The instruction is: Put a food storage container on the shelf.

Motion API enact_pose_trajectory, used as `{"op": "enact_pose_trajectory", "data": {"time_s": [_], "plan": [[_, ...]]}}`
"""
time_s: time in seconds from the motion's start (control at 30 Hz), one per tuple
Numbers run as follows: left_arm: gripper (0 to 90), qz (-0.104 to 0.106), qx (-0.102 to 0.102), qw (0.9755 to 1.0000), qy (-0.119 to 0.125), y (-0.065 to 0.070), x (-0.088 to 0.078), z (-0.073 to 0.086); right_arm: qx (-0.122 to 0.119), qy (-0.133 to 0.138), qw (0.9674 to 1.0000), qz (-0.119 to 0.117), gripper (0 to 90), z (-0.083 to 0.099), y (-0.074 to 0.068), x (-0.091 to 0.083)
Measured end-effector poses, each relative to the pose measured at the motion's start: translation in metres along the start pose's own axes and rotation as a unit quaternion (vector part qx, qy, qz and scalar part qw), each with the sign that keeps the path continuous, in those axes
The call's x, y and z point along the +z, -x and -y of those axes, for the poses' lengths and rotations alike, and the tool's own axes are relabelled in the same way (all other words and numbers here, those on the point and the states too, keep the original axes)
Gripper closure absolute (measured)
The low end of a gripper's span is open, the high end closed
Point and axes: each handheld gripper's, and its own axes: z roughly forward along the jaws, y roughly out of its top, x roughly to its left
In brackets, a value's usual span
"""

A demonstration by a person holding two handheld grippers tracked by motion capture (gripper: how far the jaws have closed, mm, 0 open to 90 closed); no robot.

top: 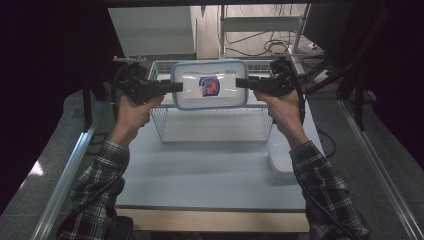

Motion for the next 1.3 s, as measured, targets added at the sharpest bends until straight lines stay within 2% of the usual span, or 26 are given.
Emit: {"op": "enact_pose_trajectory", "data": {"time_s": [0.23, 0.4, 0.5, 0.6, 0.8, 1.07, 1.13, 1.17, 1.2, 1.23, 1.27, 1.3], "plan": [[48.8, 0.005, -0.024, 0.9997, 0.001, -0.018, 0.012, -0.005, 0.016, -0.005, 0.9998, 0.008, 47.6, -0.005, 0.011, 0.012], [48.6, 0.003, -0.032, 0.9995, -0.004, -0.024, 0.021, -0.004, 0.028, -0.006, 0.9995, 0.009, 47.2, -0.005, 0.021, 0.018], [48.3, 0.007, -0.035, 0.9994, 0.002, -0.026, 0.023, -0.004, 0.037, -0.005, 0.9993, 0.005, 47.0, -0.004, 0.026, 0.02], [47.5, 0.005, -0.03, 0.9995, 0.007, -0.028, 0.024, -0.004, 0.038, -0.005, 0.9993, 0.004, 46.6, -0.004, 0.028, 0.021], [46.5, 0.008, -0.039, 0.9989, 0.022, -0.032, 0.027, -0.001, 0.03, -0.007, 0.9994, 0.018, 43.5, -0.006, 0.027, 0.026], [44.7, -0.014, -0.036, 0.9991, 0.019, -0.032, 0.029, -0.003, 0.031, -0.007, 0.9991, 0.026, 41.3, -0.007, 0.028, 0.031], [44.0, -0.031, -0.027, 0.9991, 0.012, -0.031, 0.031, -0.003, 0.031, -0.006, 0.9992, 0.026, 40.4, -0.007, 0.029, 0.032], [49.7, -0.039, -0.019, 0.999, 0.003, -0.03, 0.032, -0.002, 0.033, -0.01, 0.999, 0.029, 39.4, -0.007, 0.029, 0.032], [49.6, -0.047, -0.016, 0.9988, 0.0, -0.029, 0.033, -0.002, 0.034, -0.01, 0.9988, 0.033, 38.8, -0.007, 0.03, 0.033], [47.7, -0.05, -0.017, 0.9986, 0.003, -0.03, 0.034, -0.001, 0.033, -0.01, 0.9987, 0.038, 41.4, -0.007, 0.03, 0.033], [47.4, -0.048, -0.022, 0.9986, 0.008, -0.031, 0.034, 0.0, 0.023, -0.009, 0.9982, 0.055, 43.3, -0.007, 0.031, 0.031], [49.0, -0.046, -0.03, 0.9983, 0.02, -0.034, 0.033, 0.0, 0.02, -0.011, 0.9978, 0.062, 47.8, -0.007, 0.032, 0.031]]}}
